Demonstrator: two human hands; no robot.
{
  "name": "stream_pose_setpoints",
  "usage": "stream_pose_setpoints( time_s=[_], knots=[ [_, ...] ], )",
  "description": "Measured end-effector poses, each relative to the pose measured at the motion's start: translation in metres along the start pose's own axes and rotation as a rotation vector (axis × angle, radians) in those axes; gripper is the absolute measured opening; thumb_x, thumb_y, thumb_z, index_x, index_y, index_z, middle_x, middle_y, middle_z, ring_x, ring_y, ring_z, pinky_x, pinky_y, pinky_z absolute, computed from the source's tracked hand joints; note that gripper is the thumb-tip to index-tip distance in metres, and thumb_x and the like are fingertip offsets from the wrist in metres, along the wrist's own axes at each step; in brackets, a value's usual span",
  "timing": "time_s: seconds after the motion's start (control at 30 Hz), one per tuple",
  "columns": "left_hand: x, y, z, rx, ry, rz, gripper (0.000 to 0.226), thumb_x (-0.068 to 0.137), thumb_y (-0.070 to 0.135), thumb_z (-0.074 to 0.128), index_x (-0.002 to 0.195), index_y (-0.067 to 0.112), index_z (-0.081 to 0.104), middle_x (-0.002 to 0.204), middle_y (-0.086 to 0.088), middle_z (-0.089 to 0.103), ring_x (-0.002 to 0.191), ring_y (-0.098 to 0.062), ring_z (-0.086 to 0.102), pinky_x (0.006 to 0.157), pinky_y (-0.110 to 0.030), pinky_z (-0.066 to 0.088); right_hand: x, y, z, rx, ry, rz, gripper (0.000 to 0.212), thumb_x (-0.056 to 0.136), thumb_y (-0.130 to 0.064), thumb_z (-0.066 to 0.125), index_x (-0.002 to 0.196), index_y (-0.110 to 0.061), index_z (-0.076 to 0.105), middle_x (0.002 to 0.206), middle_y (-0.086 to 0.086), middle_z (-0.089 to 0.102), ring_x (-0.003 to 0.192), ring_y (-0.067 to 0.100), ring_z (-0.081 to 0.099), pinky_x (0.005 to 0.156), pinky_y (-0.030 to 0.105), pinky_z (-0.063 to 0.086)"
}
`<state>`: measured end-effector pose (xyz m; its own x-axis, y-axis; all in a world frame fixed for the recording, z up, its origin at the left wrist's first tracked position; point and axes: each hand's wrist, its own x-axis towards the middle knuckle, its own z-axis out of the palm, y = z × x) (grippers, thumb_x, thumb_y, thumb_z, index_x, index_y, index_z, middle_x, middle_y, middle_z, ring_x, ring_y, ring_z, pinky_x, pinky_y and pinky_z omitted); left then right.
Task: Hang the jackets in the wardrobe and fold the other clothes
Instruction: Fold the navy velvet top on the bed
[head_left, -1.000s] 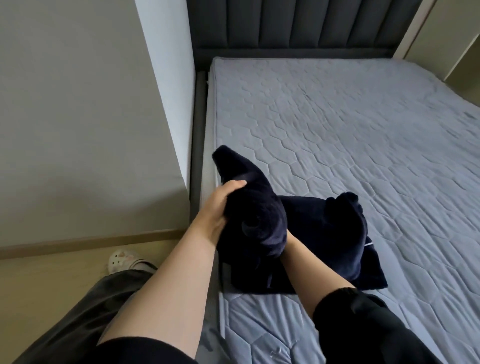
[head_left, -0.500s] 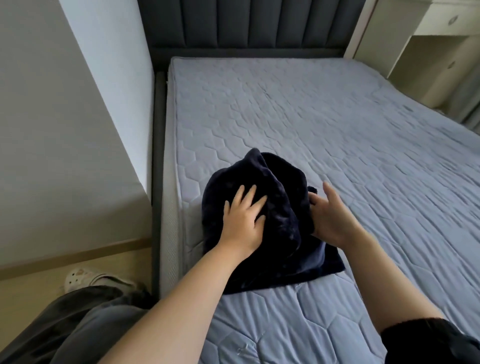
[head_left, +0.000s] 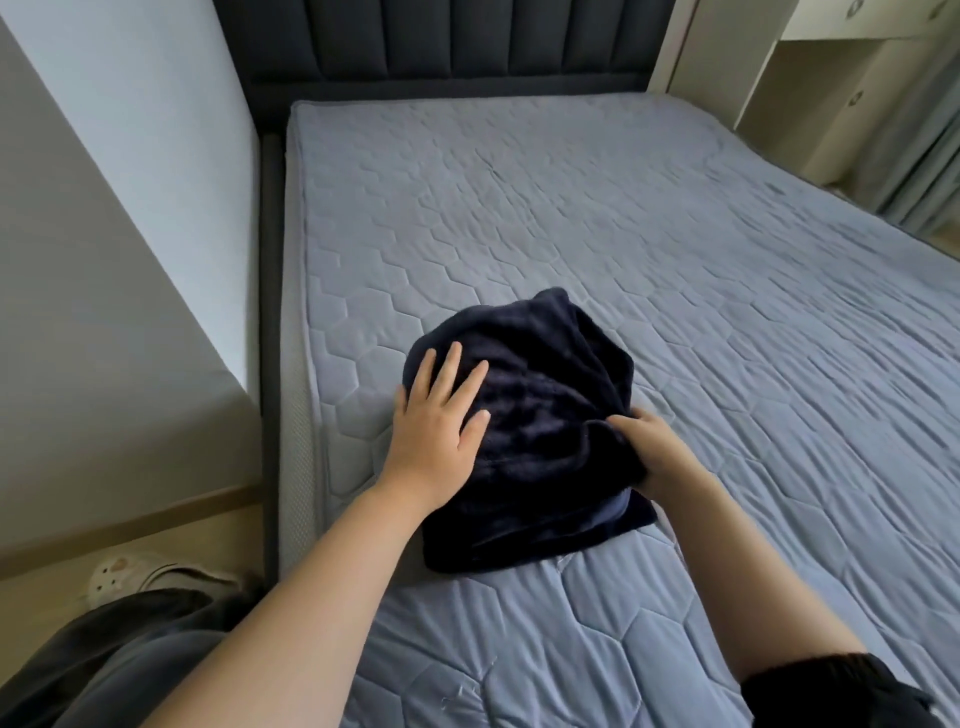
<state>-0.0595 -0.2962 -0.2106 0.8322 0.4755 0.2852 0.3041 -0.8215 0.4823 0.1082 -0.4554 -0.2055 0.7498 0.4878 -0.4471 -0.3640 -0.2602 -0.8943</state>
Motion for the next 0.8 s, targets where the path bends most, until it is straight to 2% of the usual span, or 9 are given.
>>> stream_pose_setpoints(
  time_s=[0.1, 0.17, 0.2, 0.27, 0.33, 0.43, 0.5, 0.6, 0.8],
  knots=[
    [-0.004, 0.001, 0.019, 0.261, -0.214, -0.026, 0.069, 0.086, 0.063, 0.012, 0.149, 0.038, -0.004, 0.157, 0.003, -0.019, 0.143, -0.024, -0.019, 0.113, -0.057, 0.005, 0.006, 0.020, -0.010, 0.012, 0.025, 0.253, 0.018, 0.084, 0.001, 0.048, 0.070, -0.010, 0.050, 0.051, 0.004, 0.048, 0.049, 0.017, 0.047, 0.051, 0.026, 0.041],
    [-0.003, 0.003, 0.030, 0.366, -0.288, -0.033, 0.076, 0.080, 0.071, 0.007, 0.147, 0.039, -0.010, 0.154, 0.002, -0.026, 0.141, -0.026, -0.024, 0.111, -0.061, 0.004, 0.006, 0.015, -0.012, -0.118, 0.061, 0.283, 0.017, 0.081, 0.000, 0.046, 0.069, -0.012, 0.047, 0.048, 0.002, 0.046, 0.053, 0.018, 0.042, 0.053, 0.027, 0.035],
    [-0.001, 0.004, 0.034, 0.392, -0.311, -0.044, 0.078, 0.079, 0.072, 0.007, 0.147, 0.039, -0.011, 0.153, 0.002, -0.028, 0.140, -0.027, -0.026, 0.110, -0.062, 0.003, 0.004, 0.007, -0.012, -0.234, 0.062, 0.242, 0.013, 0.081, 0.000, 0.045, 0.080, -0.011, 0.051, 0.057, 0.002, 0.052, 0.059, 0.019, 0.046, 0.056, 0.027, 0.037],
    [0.005, 0.008, 0.039, 0.432, -0.357, -0.066, 0.079, 0.079, 0.074, 0.011, 0.147, 0.040, -0.010, 0.153, 0.002, -0.029, 0.139, -0.029, -0.028, 0.109, -0.064, 0.002, 0.004, -0.007, -0.011, -0.537, 0.048, 0.059, 0.041, 0.083, 0.000, 0.042, 0.123, -0.012, 0.044, 0.099, 0.007, 0.056, 0.088, 0.023, 0.054, 0.072, 0.032, 0.044],
    [0.011, 0.015, 0.042, 0.467, -0.412, -0.079, 0.078, 0.083, 0.074, 0.018, 0.147, 0.039, -0.010, 0.152, 0.000, -0.031, 0.138, -0.030, -0.031, 0.107, -0.066, -0.001, 0.004, -0.018, -0.007, -0.777, 0.142, -0.284, 0.068, 0.083, 0.000, 0.040, 0.146, -0.015, 0.020, 0.138, 0.007, 0.038, 0.126, 0.025, 0.037, 0.100, 0.033, 0.035],
    [0.023, 0.027, 0.046, 0.515, -0.514, -0.095, 0.077, 0.087, 0.070, 0.021, 0.148, 0.035, -0.010, 0.152, -0.004, -0.032, 0.137, -0.033, -0.033, 0.105, -0.068, -0.003, 0.009, -0.030, 0.018, -0.761, 0.143, -0.752, 0.063, 0.086, -0.005, 0.040, 0.146, -0.023, 0.028, 0.150, 0.000, 0.032, 0.138, 0.016, 0.023, 0.106, 0.027, 0.023],
    [0.028, 0.030, 0.046, 0.528, -0.549, -0.121, 0.077, 0.088, 0.069, 0.021, 0.148, 0.034, -0.010, 0.153, -0.004, -0.031, 0.138, -0.032, -0.031, 0.105, -0.068, -0.002, 0.032, -0.024, 0.032, -0.952, 0.039, -0.813, 0.047, 0.096, -0.017, 0.038, 0.143, -0.021, 0.038, 0.150, 0.001, 0.034, 0.141, 0.018, 0.022, 0.112, 0.035, 0.018],
    [0.030, 0.030, 0.045, 0.494, -0.546, -0.124, 0.079, 0.087, 0.071, 0.022, 0.150, 0.031, -0.006, 0.155, -0.002, -0.025, 0.140, -0.030, -0.026, 0.107, -0.068, 0.002, 0.074, 0.005, 0.027, -1.148, -0.026, -0.449, 0.046, 0.102, -0.036, 0.026, 0.147, -0.027, 0.029, 0.157, -0.005, 0.018, 0.145, 0.014, 0.009, 0.115, 0.046, 0.004],
    [0.029, 0.032, 0.051, 0.509, -0.510, -0.114, 0.085, 0.085, 0.074, 0.018, 0.151, 0.025, -0.003, 0.156, -0.006, -0.022, 0.140, -0.031, -0.026, 0.105, -0.069, 0.000, 0.089, 0.035, -0.022, -0.705, 0.017, 0.034, 0.058, 0.100, -0.047, 0.028, 0.142, -0.009, 0.035, 0.145, 0.013, 0.041, 0.132, 0.029, 0.039, 0.104, 0.032, 0.026]
  ],
)
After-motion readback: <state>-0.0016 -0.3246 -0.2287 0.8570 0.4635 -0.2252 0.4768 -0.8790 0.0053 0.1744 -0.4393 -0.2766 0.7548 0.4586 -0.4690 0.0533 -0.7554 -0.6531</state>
